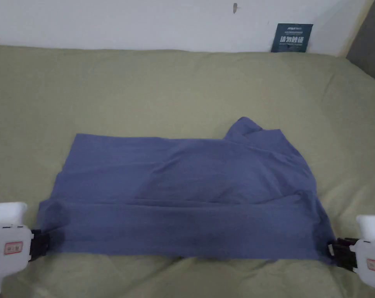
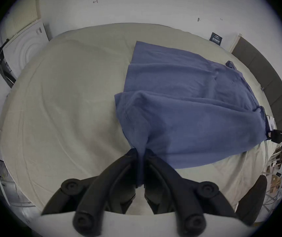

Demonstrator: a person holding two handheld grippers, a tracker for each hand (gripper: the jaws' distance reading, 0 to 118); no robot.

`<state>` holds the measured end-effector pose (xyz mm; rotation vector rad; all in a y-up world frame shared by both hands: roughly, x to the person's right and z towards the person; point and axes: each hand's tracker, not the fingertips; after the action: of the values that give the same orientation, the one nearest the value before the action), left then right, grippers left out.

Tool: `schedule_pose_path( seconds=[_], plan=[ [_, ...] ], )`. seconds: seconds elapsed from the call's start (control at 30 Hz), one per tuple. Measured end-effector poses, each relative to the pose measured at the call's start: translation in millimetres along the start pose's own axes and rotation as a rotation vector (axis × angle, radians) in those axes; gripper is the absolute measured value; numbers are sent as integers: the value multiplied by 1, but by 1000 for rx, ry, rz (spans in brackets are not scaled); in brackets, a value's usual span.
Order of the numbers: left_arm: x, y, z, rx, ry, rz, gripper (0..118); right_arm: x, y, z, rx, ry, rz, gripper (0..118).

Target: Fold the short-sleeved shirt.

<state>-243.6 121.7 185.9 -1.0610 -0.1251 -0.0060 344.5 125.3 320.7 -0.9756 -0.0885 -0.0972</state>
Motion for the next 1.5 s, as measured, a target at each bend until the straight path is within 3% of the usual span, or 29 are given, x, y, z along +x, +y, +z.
schedule_pose_path(
  seconds=[0.27, 0.5, 0.73, 0.77, 0.8, 0.83, 0.87, 0.9, 0.93, 1.0, 1.03, 1.07, 1.1, 1.13, 1.17, 1.2, 1.3, 1.33, 1.37, 1.4, 1.43, 1.5],
  plan=[
    [-7, -21, 43, 42, -7, -26, 9, 3, -18, 53, 71, 8, -29, 3],
    [-29, -77, 80, 32, -31, 48, 9, -5, -63, 93, 82, 25, -16, 3],
    [-36, -114, 84, -13, -43, 62, 9, -9, -85, 96, 44, 43, -28, 4],
    [-37, -114, 78, -21, -55, 62, 9, -8, -84, 92, 43, 56, -43, 12],
    [-39, -113, 72, -30, -73, 55, 18, -6, -81, 90, 49, 77, -60, 38],
    [-40, -113, 70, -13, -91, 57, 62, -4, -79, 89, 51, 91, -82, 96],
    [-42, -110, 68, 1, -81, 77, 97, -2, -75, 84, 20, 102, -93, 118],
    [-44, -106, 68, 3, -64, 92, 107, -4, -77, 84, 47, 112, -115, 112],
    [-47, -101, 71, 23, -65, 107, 107, -6, -76, 82, 66, 96, -93, 107],
    [-50, -79, 74, 48, -51, 123, 105, -9, -60, 85, 86, 63, -82, 107],
    [-50, -69, 75, 62, -19, 137, 93, -9, -55, 83, 114, 52, -84, 101],
    [-48, -55, 74, 86, -29, 113, 63, -11, -49, 79, 149, 38, -93, 85],
    [-46, -45, 73, 111, -32, 91, 19, -4, -29, 77, 149, 35, -91, 58],
    [-42, -32, 68, 123, 4, 74, 1, -3, -17, 72, 154, 27, -87, 8],
    [-36, -19, 58, 130, 5, 62, 1, -5, -7, 64, 167, 3, -77, 0],
    [-34, -5, 50, 129, -4, 59, 1, -6, 1, 56, 195, -34, -82, 0],
    [-25, 39, 20, 117, -22, 50, 3, 8, 22, 22, 160, 4, -67, 0],
    [-23, 52, 10, 114, -24, 51, 10, 9, 26, 16, 165, 1, -61, 0],
    [-20, 67, -1, 114, -17, 54, 28, 3, 31, 16, 162, 0, -48, 0],
    [-19, 80, -13, 108, -18, 47, 54, 3, 34, 10, 154, -1, -39, 0],
    [-16, 94, -28, 82, 11, 32, 54, 6, 36, 4, 150, -1, -35, 0],
    [-14, 114, -56, 36, 56, 11, 75, 7, 40, -3, 143, -1, -31, 0]
  ],
)
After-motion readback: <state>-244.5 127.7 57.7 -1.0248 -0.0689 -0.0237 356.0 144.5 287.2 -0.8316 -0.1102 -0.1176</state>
